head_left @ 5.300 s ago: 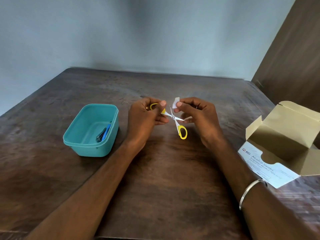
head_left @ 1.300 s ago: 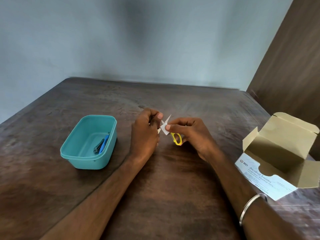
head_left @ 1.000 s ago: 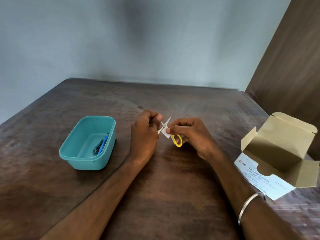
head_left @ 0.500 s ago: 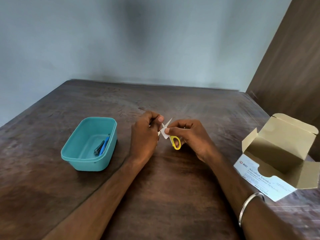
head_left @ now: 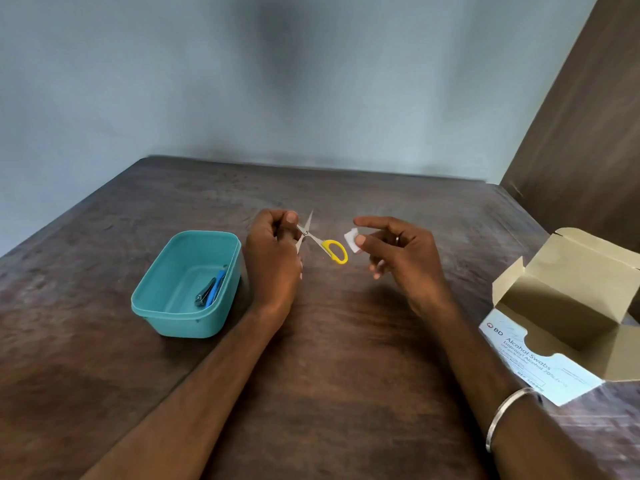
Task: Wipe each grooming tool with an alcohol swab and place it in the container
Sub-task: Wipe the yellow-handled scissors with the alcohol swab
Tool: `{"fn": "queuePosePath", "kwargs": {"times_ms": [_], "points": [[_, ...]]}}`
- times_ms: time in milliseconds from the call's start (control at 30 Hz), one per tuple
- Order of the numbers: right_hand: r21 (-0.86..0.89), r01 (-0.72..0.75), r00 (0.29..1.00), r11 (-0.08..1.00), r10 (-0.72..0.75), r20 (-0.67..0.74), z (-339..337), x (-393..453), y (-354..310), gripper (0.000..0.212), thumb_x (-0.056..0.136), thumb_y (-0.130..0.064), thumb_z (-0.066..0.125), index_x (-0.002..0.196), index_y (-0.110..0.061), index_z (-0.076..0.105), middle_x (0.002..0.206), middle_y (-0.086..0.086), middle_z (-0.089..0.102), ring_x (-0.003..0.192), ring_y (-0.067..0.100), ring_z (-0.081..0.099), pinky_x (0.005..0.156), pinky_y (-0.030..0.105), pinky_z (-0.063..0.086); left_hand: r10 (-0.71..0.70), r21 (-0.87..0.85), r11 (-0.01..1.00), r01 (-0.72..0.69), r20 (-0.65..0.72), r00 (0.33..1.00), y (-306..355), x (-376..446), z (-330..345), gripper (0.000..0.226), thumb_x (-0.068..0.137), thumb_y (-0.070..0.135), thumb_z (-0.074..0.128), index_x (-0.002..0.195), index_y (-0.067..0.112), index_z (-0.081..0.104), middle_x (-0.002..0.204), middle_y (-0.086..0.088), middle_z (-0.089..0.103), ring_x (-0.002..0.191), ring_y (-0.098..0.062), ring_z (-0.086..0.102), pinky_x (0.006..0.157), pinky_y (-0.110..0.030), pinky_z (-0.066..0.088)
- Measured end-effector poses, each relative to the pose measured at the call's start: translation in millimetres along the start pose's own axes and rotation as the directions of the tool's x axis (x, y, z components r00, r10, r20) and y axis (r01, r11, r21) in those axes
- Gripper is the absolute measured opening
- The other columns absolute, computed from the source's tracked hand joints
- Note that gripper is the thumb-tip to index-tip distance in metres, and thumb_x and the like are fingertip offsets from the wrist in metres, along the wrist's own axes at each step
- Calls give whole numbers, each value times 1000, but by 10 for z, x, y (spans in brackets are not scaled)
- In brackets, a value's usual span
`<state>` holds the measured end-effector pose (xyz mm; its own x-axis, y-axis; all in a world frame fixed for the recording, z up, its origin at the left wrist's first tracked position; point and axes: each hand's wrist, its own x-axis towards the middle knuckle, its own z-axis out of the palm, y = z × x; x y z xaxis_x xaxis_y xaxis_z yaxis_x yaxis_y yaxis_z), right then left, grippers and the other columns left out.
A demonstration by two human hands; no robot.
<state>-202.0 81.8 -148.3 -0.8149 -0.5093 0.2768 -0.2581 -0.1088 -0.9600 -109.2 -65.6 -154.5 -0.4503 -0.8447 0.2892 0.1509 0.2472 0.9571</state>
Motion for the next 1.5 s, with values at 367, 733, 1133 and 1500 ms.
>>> {"fn": "queuePosePath", "kwargs": {"times_ms": [367,733,1133,1500], "points": [[-256,171,985,951,-167,38,126,-61,25,9,81,-12,80,86,-19,81,82,-12,76,65,-2,59,64,18,45,35,-7,999,-35,-46,998,-42,-41,42,15,94,35,54,80,33,56,68,2,64,55,-24,58,55,-55,53],[-106,115,993,988,-119,-27,165,-69,25,12,83,-8,76,86,-19,79,83,-6,77,59,3,53,53,19,44,55,17,998,-54,-75,996,-45,-43,34,11,93,40,52,83,35,55,70,2,66,61,-29,63,60,-61,53],[-539,303,952,786,-274,134,222,-119,11,23,78,-37,82,98,-27,79,86,-12,62,66,4,52,60,30,44,45,7,999,-45,-67,997,-14,-76,39,12,95,39,53,86,33,56,78,-1,67,65,-34,64,58,-57,55],[-756,369,922,540,-313,227,248,-118,23,21,91,-46,64,98,-29,74,92,-9,64,82,19,63,63,39,50,-181,-130,974,186,51,982,159,-49,-40,17,100,23,55,88,11,60,74,-8,65,34,-16,51,39,-34,51]]}}
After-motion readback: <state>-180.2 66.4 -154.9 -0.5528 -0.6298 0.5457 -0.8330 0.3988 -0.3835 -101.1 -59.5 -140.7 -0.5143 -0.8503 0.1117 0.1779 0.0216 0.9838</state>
